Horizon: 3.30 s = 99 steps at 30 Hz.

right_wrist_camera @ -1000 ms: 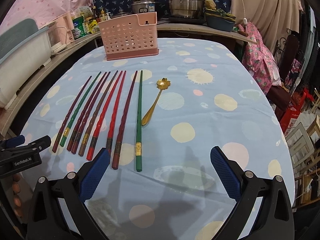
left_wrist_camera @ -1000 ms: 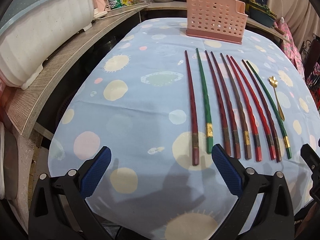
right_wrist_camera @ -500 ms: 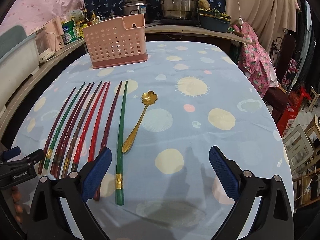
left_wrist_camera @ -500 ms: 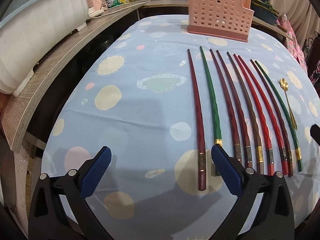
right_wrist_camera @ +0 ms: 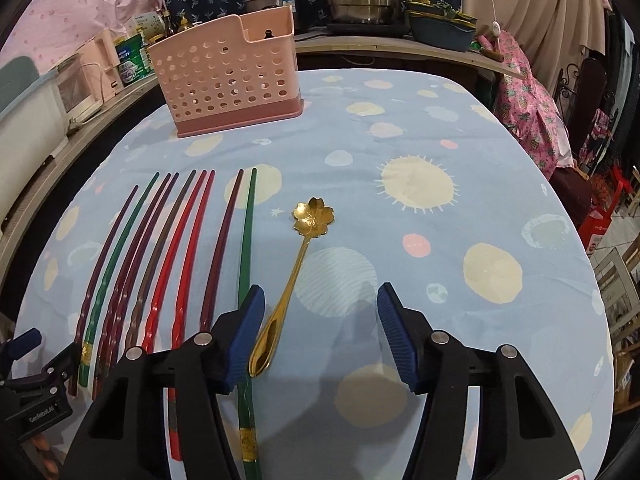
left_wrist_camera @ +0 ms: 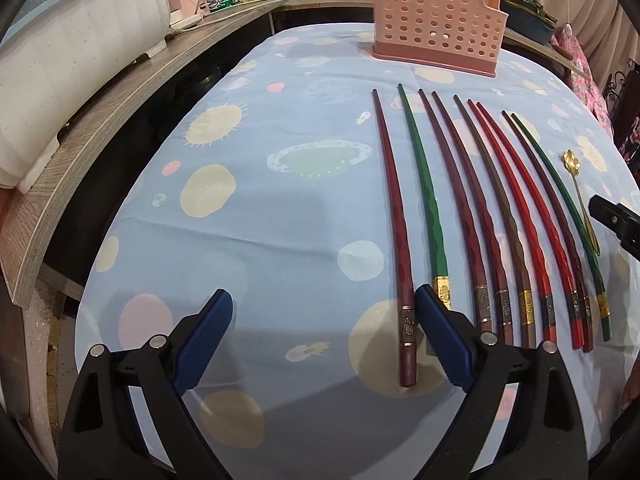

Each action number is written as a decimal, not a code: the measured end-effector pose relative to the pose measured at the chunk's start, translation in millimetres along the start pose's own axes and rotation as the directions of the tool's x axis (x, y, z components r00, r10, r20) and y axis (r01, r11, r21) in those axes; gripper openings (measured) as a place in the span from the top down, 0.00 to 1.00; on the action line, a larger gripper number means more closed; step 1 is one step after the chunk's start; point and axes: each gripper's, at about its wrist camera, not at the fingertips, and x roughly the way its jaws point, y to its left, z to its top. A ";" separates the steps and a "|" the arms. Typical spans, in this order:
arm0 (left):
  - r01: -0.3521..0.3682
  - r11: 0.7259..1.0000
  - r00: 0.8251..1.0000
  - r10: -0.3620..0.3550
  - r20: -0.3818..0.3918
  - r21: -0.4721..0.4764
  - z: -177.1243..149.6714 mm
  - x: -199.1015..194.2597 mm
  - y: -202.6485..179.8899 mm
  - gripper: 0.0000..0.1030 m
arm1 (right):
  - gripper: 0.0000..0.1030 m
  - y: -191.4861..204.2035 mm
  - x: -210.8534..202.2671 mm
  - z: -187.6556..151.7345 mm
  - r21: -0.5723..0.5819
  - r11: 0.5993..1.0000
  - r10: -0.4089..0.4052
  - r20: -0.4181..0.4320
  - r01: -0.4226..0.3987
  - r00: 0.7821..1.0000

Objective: Organize utensils
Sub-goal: 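Close left gripper on a dark red chopstick while right gripper grasps the gold spoon, then lift and carry the chopstick and spoon with both grippers to the pink basket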

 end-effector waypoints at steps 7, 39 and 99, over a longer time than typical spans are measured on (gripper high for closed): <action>0.031 0.999 1.000 -0.031 -0.005 -0.008 -4.1 -2.6 1.5 0.21 | 0.57 6.3 7.8 -2.0 -0.027 0.999 -0.017 -0.015 0.017 1.000; 0.191 0.982 0.981 -0.191 -0.019 -0.012 -4.8 -13.3 -2.7 0.93 | 0.90 -8.0 -16.8 -22.6 -0.032 0.998 0.055 -0.018 -0.056 0.998; 0.262 0.964 0.738 -0.163 0.654 -0.055 326.9 -152.0 4.9 0.93 | 0.98 24.5 -37.5 248.1 -0.071 0.991 0.134 0.330 -0.117 0.934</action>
